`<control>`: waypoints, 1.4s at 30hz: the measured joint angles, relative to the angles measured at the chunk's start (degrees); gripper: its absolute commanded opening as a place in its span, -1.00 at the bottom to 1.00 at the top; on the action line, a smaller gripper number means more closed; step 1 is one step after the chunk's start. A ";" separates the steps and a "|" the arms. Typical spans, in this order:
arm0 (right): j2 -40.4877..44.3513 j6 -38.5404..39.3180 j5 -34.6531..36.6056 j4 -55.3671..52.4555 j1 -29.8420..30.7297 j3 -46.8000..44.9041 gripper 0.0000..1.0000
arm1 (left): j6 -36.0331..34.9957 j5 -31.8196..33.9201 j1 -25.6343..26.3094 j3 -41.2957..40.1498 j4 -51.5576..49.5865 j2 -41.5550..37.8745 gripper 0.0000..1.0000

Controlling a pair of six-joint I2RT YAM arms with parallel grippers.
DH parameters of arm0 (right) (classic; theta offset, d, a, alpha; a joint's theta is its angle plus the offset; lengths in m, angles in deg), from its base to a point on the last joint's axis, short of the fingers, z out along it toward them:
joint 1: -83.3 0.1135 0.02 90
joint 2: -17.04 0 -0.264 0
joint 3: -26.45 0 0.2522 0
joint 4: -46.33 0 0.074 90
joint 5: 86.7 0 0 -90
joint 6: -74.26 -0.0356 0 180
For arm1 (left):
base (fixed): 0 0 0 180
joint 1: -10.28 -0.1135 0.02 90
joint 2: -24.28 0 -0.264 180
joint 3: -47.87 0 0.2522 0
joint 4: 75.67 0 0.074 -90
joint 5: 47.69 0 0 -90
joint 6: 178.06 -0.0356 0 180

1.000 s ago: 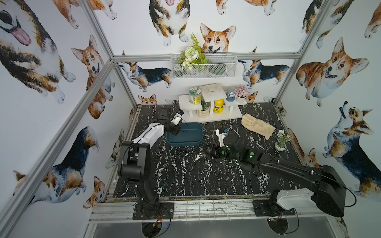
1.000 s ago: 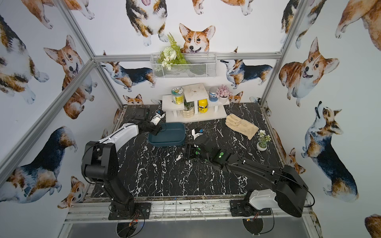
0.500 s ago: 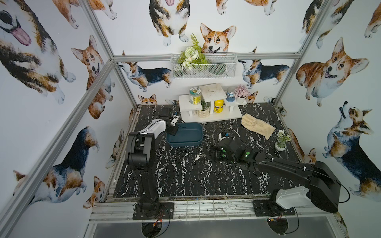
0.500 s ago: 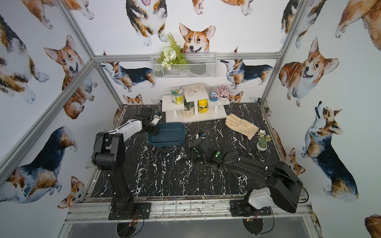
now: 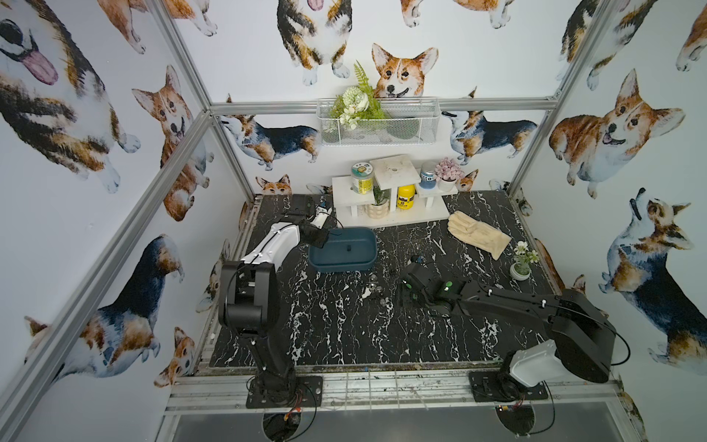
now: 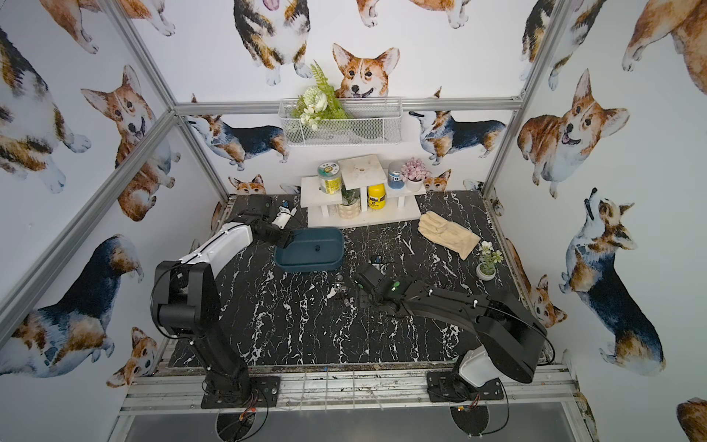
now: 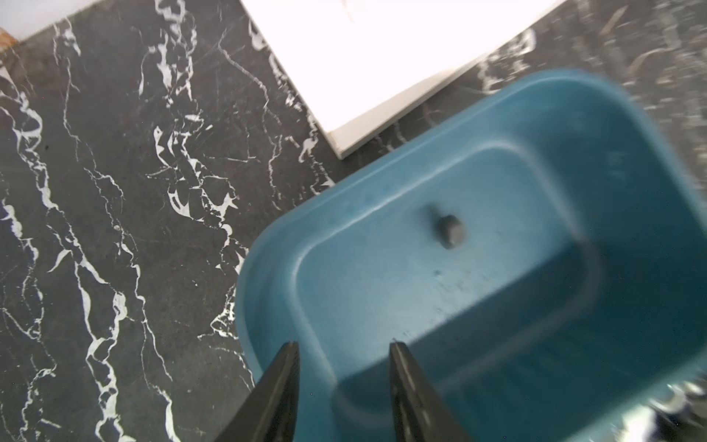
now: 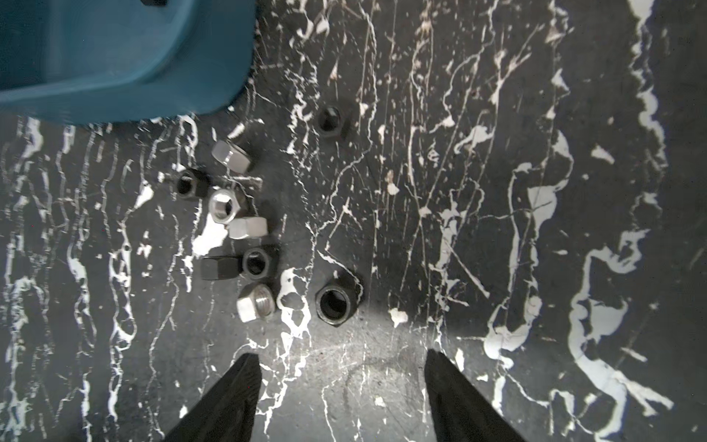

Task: Put the nuts on the desktop into the storage box
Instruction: Place the nut in the storage box, then pick up the nut from the center of the board.

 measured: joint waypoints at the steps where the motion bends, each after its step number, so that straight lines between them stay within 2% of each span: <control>1: -0.63 0.00 -0.33 -0.52 0.00 0.17 0.42 | -0.70 -1.18 -0.02 -0.70 -0.31 -1.53 -0.06; 7: -4.70 -0.02 -2.29 -0.96 0.33 1.97 0.30 | -4.57 -7.52 0.00 -5.86 -2.05 -10.29 0.16; 8: -5.44 0.00 -2.58 -0.98 0.35 2.51 0.28 | -5.03 -8.37 -0.02 -6.40 -2.12 -11.39 0.28; 10: -7.15 0.02 -2.56 -1.22 0.68 3.85 0.27 | -5.81 -10.08 -0.04 -7.52 -2.64 -13.44 0.64; 11: -7.98 0.04 -2.67 -1.31 0.85 4.50 0.24 | -6.16 -10.69 -0.07 -7.80 -3.23 -14.14 0.69; 13: -9.90 0.13 -2.69 -1.62 1.14 5.84 0.17 | -6.29 -11.78 -0.11 -7.93 -4.87 -15.76 0.99; 19: -14.56 0.33 -1.05 -3.43 1.51 8.57 0.03 | -6.25 -11.72 -0.28 -7.74 -7.19 -19.98 1.00; 22: -16.33 0.42 0.13 -3.82 1.60 9.27 -0.10 | -6.34 -10.75 -0.28 -8.17 -7.56 -21.81 1.00; 28: -17.57 0.63 2.89 -3.85 1.90 9.57 -0.37 | -8.66 -11.67 -0.28 -10.25 -10.12 -23.43 1.00; 31: -17.44 0.70 3.28 -3.61 1.86 9.33 -0.42 | -9.51 -13.31 -0.28 -10.91 -10.78 -24.02 1.00; 36: -15.06 1.38 3.43 -2.69 1.97 7.50 -0.43 | -10.49 -17.70 -0.28 -11.13 -11.85 -24.61 1.00; 39: -10.75 3.15 3.41 -0.50 2.67 5.27 -0.43 | -10.40 -21.38 -0.04 -10.91 -11.87 -24.85 1.00; 42: -5.49 5.14 3.34 3.39 3.41 2.51 -0.44 | -7.48 -24.72 0.63 -10.95 -11.19 -25.62 1.00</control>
